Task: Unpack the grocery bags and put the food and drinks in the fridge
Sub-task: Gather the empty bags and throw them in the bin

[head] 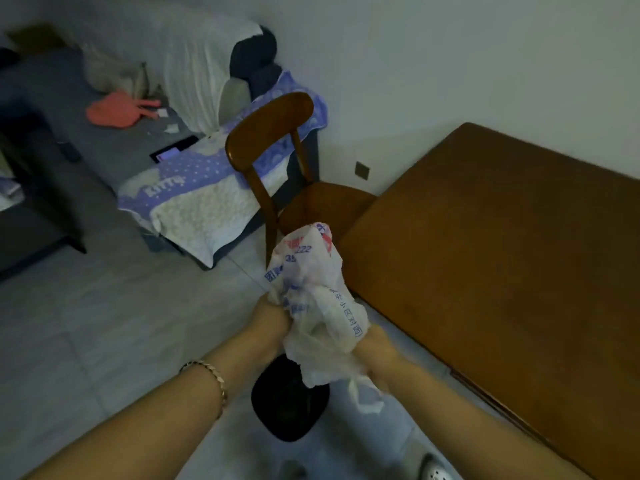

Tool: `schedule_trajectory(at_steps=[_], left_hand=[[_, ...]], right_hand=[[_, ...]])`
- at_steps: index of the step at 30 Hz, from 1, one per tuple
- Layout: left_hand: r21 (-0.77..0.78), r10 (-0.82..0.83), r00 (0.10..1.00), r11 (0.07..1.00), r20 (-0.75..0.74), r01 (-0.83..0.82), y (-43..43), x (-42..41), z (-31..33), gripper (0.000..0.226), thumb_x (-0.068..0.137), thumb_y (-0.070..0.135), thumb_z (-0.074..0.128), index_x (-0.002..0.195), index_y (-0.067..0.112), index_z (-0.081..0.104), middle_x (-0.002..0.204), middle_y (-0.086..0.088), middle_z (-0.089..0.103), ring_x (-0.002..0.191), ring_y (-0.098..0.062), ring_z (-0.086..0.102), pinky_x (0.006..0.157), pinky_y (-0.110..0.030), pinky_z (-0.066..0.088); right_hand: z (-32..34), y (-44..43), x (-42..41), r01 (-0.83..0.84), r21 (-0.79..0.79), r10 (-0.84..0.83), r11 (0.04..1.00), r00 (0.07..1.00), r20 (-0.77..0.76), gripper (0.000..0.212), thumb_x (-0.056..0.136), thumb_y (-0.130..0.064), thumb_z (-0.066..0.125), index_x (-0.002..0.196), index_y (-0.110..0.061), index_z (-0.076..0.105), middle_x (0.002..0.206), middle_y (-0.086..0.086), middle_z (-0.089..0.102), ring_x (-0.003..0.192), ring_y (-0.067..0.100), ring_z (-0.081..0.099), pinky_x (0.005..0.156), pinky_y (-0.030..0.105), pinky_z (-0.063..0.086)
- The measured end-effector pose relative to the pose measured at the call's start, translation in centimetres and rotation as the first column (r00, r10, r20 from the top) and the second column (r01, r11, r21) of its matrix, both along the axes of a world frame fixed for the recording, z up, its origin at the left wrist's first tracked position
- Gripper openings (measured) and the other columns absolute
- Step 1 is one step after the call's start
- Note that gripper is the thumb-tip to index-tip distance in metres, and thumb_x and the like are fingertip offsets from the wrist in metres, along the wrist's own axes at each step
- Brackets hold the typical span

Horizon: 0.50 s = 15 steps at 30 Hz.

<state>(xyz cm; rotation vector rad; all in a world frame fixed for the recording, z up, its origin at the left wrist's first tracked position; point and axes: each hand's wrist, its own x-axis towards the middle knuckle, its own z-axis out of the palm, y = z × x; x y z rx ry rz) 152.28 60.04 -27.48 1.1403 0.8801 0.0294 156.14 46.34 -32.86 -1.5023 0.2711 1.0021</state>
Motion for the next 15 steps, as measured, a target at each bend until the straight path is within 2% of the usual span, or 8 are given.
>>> schedule_trajectory(at_steps=[1,3,6,8,10,11,13,15], left_hand=[[0.107,-0.053,0.998,0.993,0.027,0.050,1.5,-0.3,-0.7,0.026,0.101,0.003,0.034,0.111,0.001,0.058,0.086,-0.011,0.058,0.081,-0.029,0.055,0.070,-0.029,0.046],[0.284,-0.131,0.991,0.950,-0.008,0.128,4.4,-1.4,-4.1,0.024,0.094,-0.009,0.041,0.095,0.010,0.055,0.080,-0.001,0.053,0.075,-0.017,0.052,0.064,-0.019,0.045],[0.275,-0.096,0.994,0.955,-0.054,0.107,7.0,-2.7,-8.2,0.029,0.090,-0.012,0.047,0.105,0.013,0.042,0.099,0.000,0.053,0.084,-0.009,0.052,0.062,-0.005,0.043],[0.268,-0.117,0.993,0.956,-0.006,0.115,7.7,-3.5,-10.9,0.022,0.094,-0.001,0.048,0.102,0.018,0.041,0.096,0.001,0.056,0.086,-0.012,0.055,0.057,-0.002,0.043],[0.279,-0.219,0.974,0.933,-0.066,0.228,8.0,-4.1,-14.2,0.016,0.095,0.017,0.051,0.110,0.019,0.046,0.091,0.000,0.060,0.083,-0.014,0.060,0.059,-0.015,0.049],[0.316,-0.279,0.952,0.898,-0.127,0.305,8.2,-4.4,-16.7,0.029,0.093,0.022,0.055,0.120,0.020,0.045,0.101,-0.001,0.060,0.091,-0.015,0.060,0.067,-0.023,0.052],[0.416,-0.463,0.831,0.720,-0.307,0.555,8.2,-5.0,-21.7,0.051,0.085,0.019,0.065,0.133,0.023,0.045,0.137,-0.004,0.034,0.122,-0.013,0.042,0.099,-0.034,0.045],[0.417,-0.596,0.749,0.625,-0.290,0.659,8.3,-5.5,-26.1,0.054,0.079,0.014,0.071,0.129,0.020,0.051,0.142,0.000,0.013,0.132,-0.010,0.026,0.113,-0.029,0.030]], right_hand=[[-1.7,1.5,-0.4,0.060,0.003,-0.059,0.998,0.997,-0.054,0.010,0.094,-0.002,0.051,0.099,-0.008,0.058,0.088,0.007,0.060,0.078,0.017,0.054,0.069,0.023,0.047],[-3.6,4.2,-1.7,0.149,0.037,-0.138,0.988,0.967,-0.213,0.012,0.097,-0.002,0.043,0.098,-0.001,0.055,0.092,0.011,0.056,0.076,0.021,0.052,0.068,0.029,0.047],[-5.3,6.8,-3.1,0.371,0.117,-0.284,0.921,0.847,-0.449,0.022,0.088,-0.005,0.040,0.097,0.003,0.058,0.095,0.017,0.059,0.080,0.029,0.054,0.075,0.039,0.046],[-5.6,8.0,-3.2,0.382,0.228,-0.223,0.895,0.828,-0.514,0.033,0.083,-0.028,0.046,0.089,0.000,0.063,0.090,0.019,0.067,0.085,0.033,0.056,0.078,0.042,0.044],[-9.0,9.0,-3.1,0.326,0.239,-0.176,0.914,0.853,-0.492,0.047,0.091,-0.043,0.042,0.090,-0.003,0.067,0.080,0.015,0.072,0.085,0.030,0.059,0.075,0.039,0.046],[-12.6,9.4,-3.0,0.272,0.162,-0.177,0.949,0.880,-0.442,0.046,0.092,-0.044,0.046,0.096,-0.003,0.066,0.082,0.012,0.072,0.085,0.028,0.061,0.077,0.040,0.049],[-17.6,10.3,-3.0,0.172,-0.095,-0.192,0.981,0.939,-0.285,0.044,0.086,-0.037,0.063,0.113,-0.002,0.061,0.096,0.014,0.069,0.091,0.029,0.064,0.082,0.043,0.054],[-22.3,9.6,-2.5,0.098,-0.281,-0.135,0.955,0.984,-0.114,0.035,0.083,-0.025,0.069,0.108,-0.002,0.060,0.091,0.012,0.065,0.083,0.025,0.063,0.077,0.035,0.055]])
